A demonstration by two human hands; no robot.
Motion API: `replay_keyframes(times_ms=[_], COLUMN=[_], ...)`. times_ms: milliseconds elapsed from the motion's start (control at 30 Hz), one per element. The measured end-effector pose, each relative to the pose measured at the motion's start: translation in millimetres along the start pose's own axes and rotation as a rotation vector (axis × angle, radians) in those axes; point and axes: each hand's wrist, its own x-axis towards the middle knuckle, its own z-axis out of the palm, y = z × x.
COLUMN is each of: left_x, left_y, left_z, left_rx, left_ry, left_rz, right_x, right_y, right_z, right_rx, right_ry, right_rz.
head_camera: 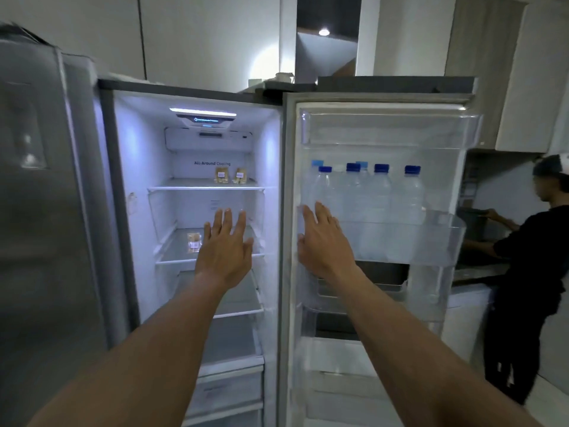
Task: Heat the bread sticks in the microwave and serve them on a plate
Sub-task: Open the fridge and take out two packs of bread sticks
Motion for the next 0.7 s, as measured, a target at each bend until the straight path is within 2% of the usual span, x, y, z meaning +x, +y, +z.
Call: replay_keyframes(times_ms=[333, 700], left_x=[2.6, 47.1], left_y=[-131.9, -209.4], left_z=[6.8, 69.6], left_rx=[0.036, -0.004], left_ry=[-0.036, -0.075], left_rz=[-0.084, -0.164], right_x=[40.6, 115.5], right_y=[-101.5, -120.4], right_z=[79.8, 186.0], right_rx=[0.023, 0.051], right_ry=[-0.033, -0.116], right_rz=[0.002, 0.049])
